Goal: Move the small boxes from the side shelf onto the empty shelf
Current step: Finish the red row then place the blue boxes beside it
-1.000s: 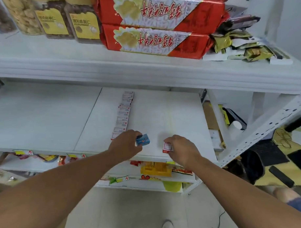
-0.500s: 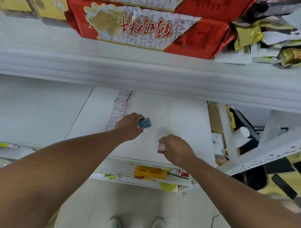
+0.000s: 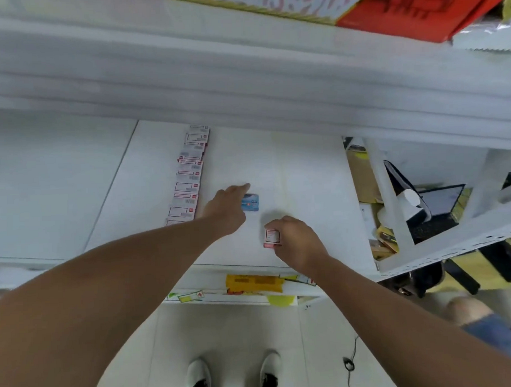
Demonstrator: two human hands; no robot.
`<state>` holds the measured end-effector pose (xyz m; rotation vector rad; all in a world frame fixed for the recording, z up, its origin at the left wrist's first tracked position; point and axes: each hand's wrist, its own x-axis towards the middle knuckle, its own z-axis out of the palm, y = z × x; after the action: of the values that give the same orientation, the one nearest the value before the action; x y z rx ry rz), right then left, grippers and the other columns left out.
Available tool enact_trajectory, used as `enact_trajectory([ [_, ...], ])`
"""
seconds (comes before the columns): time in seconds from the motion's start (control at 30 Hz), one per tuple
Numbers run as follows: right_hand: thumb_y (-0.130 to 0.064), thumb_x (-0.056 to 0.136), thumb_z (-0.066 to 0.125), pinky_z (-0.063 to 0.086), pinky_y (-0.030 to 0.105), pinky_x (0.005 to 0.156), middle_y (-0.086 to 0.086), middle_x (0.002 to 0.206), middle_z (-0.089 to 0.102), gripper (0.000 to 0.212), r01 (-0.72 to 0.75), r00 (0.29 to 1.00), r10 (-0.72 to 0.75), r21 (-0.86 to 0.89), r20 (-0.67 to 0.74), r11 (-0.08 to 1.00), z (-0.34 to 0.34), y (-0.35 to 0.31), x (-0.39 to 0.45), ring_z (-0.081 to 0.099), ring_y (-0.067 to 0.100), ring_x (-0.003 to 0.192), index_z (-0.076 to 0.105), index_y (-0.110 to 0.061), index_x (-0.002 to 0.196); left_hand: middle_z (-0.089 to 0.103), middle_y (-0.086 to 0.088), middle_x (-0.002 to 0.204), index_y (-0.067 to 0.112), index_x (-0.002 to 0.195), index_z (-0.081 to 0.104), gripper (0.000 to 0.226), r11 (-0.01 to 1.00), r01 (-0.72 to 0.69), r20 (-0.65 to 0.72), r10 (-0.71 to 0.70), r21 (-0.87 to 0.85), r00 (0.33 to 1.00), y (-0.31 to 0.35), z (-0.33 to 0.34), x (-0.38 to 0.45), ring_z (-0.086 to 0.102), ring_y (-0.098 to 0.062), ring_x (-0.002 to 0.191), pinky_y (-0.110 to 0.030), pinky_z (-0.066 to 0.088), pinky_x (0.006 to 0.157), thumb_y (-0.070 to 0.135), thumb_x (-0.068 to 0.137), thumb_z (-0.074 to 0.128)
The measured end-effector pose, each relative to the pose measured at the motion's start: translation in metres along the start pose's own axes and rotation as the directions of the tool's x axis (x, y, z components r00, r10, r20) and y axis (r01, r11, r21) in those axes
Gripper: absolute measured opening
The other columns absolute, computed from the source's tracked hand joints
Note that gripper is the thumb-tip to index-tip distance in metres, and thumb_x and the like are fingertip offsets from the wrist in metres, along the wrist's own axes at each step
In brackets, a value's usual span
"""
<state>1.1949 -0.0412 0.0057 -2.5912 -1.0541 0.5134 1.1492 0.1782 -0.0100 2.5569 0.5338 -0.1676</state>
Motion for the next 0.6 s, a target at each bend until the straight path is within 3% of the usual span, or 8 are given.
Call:
enact_trajectory([
  [0.07,-0.005,0.085,0.07,0.056,0.039,0.091,0.0,0.116,0.066,0.048,-0.001,1.0,0.001,0.001,0.004,1.0,0.002,-0.005,0.0,0.063,0.025,0.109,0.072,-0.029,0.126,0.046,0.002,0.159,0.03,0.163,0.035,0.084,0.999,0.024,-0.057,-0.026,-0.023,0.998,0.001,-0.001,-0.015,0.049,-0.026,0.135,-0.048,0.055,0.104,0.001,0.09,0.064],
  [0.23,-0.008,0.085,0.074,0.057,0.04,0.088,0.0,0.112,0.065,0.042,0.01,1.0,-0.009,0.019,-0.03,1.0,0.001,-0.026,0.016,0.065,0.026,0.106,0.072,-0.03,0.121,0.044,0.002,0.157,0.025,0.154,0.048,0.063,0.983,0.081,-0.15,-0.106,-0.164,0.983,-0.007,-0.008,-0.065,0.042,-0.023,0.145,-0.045,0.047,0.113,0.009,0.094,0.06],
  [0.43,-0.018,0.09,0.077,0.056,0.039,0.103,0.003,0.14,0.063,0.05,0.042,0.997,-0.044,-0.028,-0.067,0.999,0.017,-0.044,0.049,0.06,0.026,0.126,0.066,-0.03,0.138,0.049,0.005,0.15,0.025,0.144,0.057,0.052,0.947,0.144,-0.144,-0.191,-0.287,0.971,-0.018,0.001,-0.101,0.042,-0.02,0.142,-0.041,0.047,0.115,0.011,0.094,0.064],
  [0.6,-0.019,0.093,0.077,0.051,0.038,0.112,0.0,0.148,0.052,0.053,0.051,0.993,-0.05,0.006,-0.106,0.999,0.033,-0.038,0.039,0.055,0.023,0.132,0.062,-0.024,0.143,0.05,0.006,0.143,0.023,0.14,0.058,0.049,0.923,0.142,-0.169,-0.213,-0.358,0.962,-0.03,0.022,-0.122,0.044,-0.02,0.137,-0.043,0.047,0.114,0.012,0.093,0.064],
])
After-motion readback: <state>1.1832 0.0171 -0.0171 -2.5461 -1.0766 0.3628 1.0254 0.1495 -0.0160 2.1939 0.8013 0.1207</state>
